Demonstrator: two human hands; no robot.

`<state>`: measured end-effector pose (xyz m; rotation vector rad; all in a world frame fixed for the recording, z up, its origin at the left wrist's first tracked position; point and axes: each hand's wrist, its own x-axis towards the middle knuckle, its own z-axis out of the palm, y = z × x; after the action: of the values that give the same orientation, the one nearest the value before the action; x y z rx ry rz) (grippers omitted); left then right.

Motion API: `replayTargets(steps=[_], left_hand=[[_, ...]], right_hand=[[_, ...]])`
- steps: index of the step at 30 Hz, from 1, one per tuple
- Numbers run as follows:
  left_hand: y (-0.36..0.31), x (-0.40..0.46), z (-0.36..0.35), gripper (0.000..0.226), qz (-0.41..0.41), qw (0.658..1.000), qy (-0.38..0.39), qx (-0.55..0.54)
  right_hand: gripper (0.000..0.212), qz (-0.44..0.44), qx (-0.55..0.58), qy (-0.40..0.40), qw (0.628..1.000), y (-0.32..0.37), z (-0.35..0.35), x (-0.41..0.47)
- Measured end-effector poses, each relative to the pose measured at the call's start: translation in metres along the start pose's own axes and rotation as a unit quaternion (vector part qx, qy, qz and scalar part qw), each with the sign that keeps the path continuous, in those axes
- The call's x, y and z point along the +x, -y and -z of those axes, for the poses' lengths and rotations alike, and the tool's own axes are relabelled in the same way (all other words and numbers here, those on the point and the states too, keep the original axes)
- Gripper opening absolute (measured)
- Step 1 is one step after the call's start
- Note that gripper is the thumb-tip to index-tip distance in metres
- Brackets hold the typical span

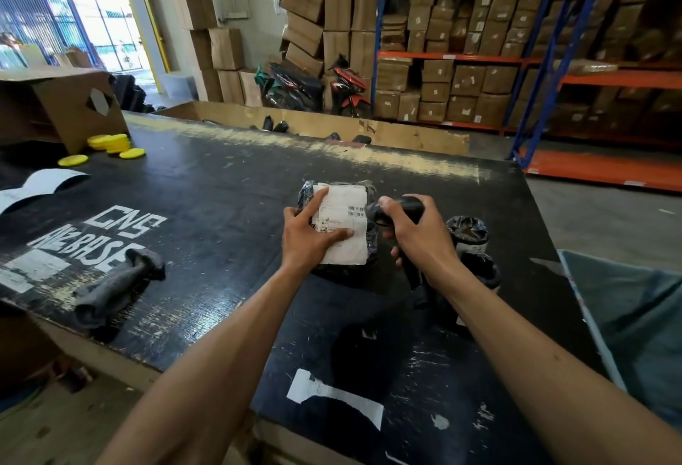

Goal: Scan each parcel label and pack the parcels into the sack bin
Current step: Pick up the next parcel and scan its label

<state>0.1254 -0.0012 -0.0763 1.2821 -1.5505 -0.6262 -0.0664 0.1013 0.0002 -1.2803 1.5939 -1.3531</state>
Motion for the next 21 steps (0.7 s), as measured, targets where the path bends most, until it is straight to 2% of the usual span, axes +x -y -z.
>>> replayTargets(steps=[4, 7, 12, 21], left_hand=[[-0.006, 0.005, 0.001, 0.093, 0.041, 0.998, -0.040, -0.037], [-0.013, 0.004, -0.002, 0.095, 0.072, 0.992, -0.061, -0.078], [-0.017, -0.008, -0.012, 0.106, 0.087, 0.983, -0.046, -0.155], [-0.029, -0.028, -0.040, 0.102, 0.067, 0.988, 0.004, -0.143]], right_hand=[[0.068, -0.034, -0.038, 0.007, 0.999, -0.019, 0.004, -0.011], [0.063, -0.090, -0.089, 0.011, 0.992, -0.055, 0.002, -0.026], [0.068, -0.165, -0.154, 0.024, 0.974, -0.119, -0.004, -0.056], [0.072, -0.195, -0.229, 0.043, 0.953, -0.146, -0.001, -0.071]])
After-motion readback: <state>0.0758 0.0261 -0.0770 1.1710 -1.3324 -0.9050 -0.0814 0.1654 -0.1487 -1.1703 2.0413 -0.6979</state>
